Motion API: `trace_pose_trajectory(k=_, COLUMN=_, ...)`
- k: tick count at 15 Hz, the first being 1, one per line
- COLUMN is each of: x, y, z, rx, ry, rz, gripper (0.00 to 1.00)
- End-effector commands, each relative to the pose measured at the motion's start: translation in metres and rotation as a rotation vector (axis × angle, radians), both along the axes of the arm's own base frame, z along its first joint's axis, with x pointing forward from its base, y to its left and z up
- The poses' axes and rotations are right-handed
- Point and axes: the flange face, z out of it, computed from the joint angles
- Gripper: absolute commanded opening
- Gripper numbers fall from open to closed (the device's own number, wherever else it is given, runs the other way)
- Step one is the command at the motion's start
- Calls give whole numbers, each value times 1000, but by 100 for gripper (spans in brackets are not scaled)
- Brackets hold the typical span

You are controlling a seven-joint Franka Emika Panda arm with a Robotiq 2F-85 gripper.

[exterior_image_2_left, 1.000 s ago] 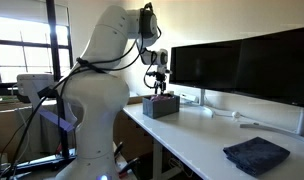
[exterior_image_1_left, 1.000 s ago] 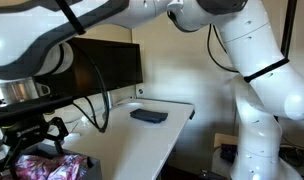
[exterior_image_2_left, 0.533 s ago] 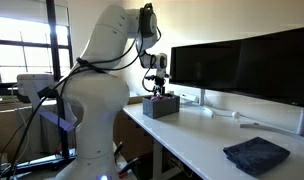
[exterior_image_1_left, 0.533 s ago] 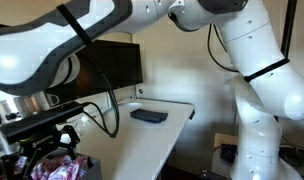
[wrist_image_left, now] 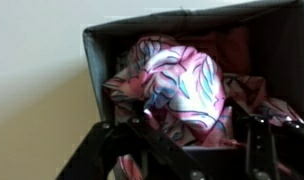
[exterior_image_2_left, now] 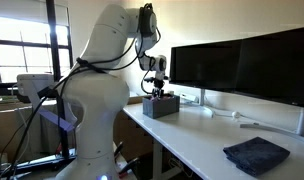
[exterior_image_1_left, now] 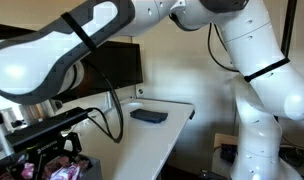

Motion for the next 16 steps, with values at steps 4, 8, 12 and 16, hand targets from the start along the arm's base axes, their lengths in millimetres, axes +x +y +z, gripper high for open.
trace_pose_trajectory(k=4, x=-9, y=-4, z=4, rx=15, ry=-13, rz=-20, gripper=28)
trace_pose_trajectory(k=8, x=-7, y=0, z=5, rx=22, ry=-12, rz=-16, gripper=9)
trace_pose_trajectory(k=12, x=-4, y=11, z=18, rx=28, ry=-29, rz=-7, gripper=9)
trace_pose_trajectory(k=16, x=1, y=23, z=42, rx=50, ry=-60, rz=0, gripper=10)
